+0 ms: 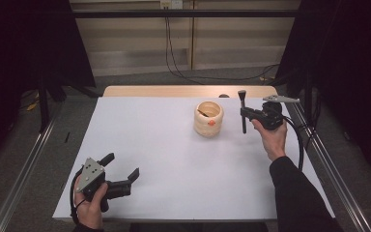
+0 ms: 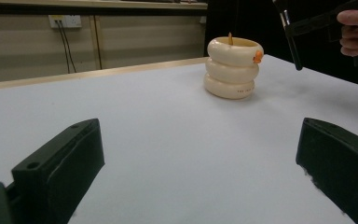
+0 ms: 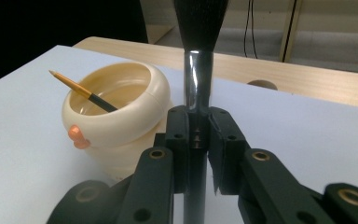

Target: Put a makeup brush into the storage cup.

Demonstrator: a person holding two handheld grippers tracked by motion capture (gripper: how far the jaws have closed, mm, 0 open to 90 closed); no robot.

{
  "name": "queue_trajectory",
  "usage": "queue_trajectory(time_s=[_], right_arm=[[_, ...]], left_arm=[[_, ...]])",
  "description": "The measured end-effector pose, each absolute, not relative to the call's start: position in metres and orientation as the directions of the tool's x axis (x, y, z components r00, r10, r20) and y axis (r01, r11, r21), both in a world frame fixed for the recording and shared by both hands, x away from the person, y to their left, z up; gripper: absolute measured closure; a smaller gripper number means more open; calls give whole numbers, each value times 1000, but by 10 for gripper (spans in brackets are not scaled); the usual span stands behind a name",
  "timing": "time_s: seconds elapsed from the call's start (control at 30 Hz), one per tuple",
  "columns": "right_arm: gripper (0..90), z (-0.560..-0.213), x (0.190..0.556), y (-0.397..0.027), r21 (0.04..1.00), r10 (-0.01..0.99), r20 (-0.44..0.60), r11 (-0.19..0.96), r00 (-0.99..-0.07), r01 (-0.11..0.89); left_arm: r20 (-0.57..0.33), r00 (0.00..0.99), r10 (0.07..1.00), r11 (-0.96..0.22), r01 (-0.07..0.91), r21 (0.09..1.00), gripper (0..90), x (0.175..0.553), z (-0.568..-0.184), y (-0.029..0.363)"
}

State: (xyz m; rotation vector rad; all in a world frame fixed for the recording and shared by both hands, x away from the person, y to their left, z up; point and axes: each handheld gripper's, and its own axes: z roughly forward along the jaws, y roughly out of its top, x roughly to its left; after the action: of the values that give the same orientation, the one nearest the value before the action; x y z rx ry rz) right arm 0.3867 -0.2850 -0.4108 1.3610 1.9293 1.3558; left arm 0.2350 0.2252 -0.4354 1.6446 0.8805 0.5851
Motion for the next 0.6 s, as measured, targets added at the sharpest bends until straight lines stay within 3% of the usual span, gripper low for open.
queue_trajectory(time_s=[0.6], right_arm=[[791,-391,383,-280,911,852,194,28,-487,411]], left_arm=[[-72,598,798,-95,244,965,7,235,-435,225]])
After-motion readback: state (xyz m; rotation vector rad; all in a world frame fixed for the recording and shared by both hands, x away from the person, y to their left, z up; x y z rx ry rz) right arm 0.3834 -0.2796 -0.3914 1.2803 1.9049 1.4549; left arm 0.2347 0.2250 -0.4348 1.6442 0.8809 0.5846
